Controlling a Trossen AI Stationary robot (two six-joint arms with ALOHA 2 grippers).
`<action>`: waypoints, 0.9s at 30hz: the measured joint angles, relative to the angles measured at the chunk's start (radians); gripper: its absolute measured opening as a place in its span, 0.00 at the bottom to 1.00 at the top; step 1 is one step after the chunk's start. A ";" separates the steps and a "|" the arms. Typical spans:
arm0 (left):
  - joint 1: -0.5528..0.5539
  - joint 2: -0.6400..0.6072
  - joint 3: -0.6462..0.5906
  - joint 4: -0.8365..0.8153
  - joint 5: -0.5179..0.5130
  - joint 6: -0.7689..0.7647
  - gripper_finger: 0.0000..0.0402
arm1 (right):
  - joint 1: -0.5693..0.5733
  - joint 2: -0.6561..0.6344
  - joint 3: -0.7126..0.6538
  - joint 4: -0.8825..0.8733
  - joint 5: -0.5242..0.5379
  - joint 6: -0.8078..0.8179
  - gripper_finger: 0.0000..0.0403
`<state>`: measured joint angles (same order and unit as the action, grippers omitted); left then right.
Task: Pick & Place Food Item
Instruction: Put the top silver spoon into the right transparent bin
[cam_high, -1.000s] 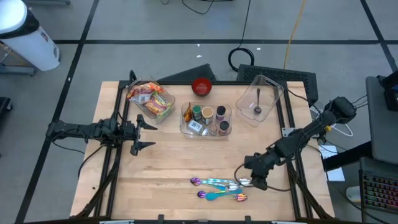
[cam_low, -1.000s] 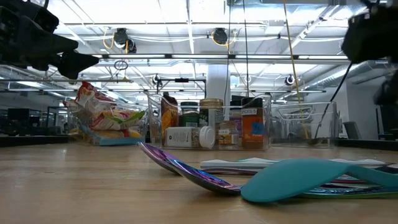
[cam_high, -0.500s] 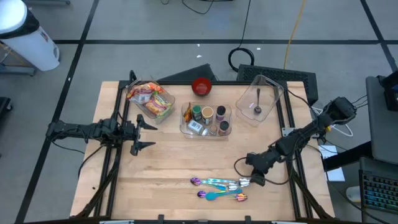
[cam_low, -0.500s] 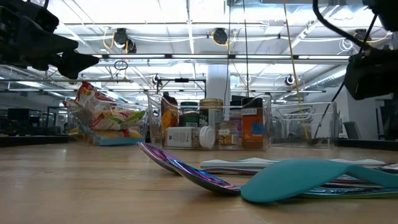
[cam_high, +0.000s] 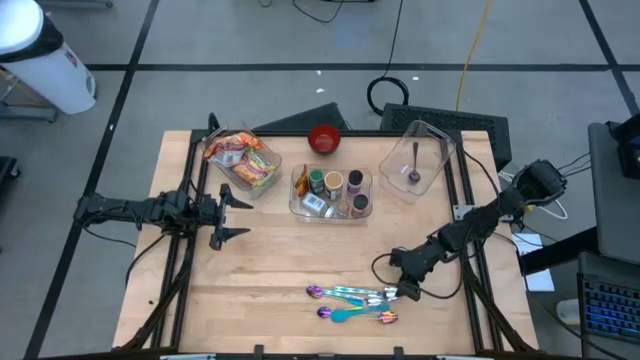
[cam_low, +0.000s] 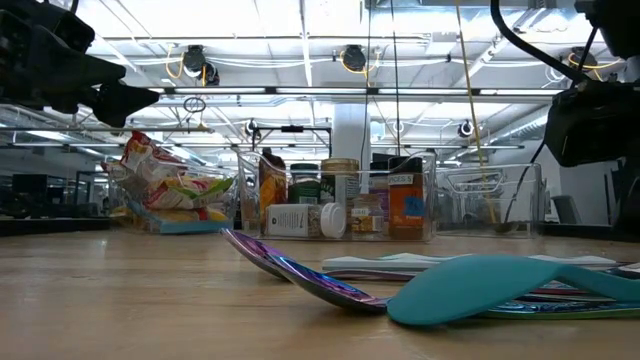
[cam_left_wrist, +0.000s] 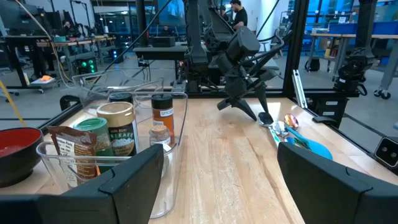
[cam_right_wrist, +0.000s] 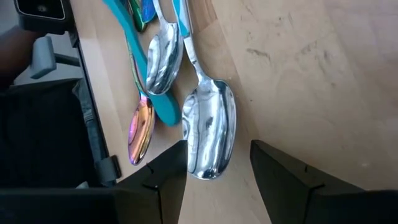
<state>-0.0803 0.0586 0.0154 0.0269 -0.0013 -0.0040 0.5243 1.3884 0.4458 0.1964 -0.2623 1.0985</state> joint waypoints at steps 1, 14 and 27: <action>0.000 0.000 0.000 0.000 0.000 0.000 0.81 | 0.000 0.001 0.000 0.002 -0.001 0.000 0.42; 0.000 0.000 0.000 0.000 0.000 0.000 0.81 | -0.002 0.002 -0.001 -0.010 0.007 -0.003 0.23; 0.000 0.000 0.000 0.000 0.000 0.000 0.81 | -0.008 -0.010 -0.002 -0.007 0.057 -0.047 0.02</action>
<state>-0.0799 0.0586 0.0154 0.0270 -0.0017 -0.0044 0.5166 1.3782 0.4438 0.1897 -0.2057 1.0519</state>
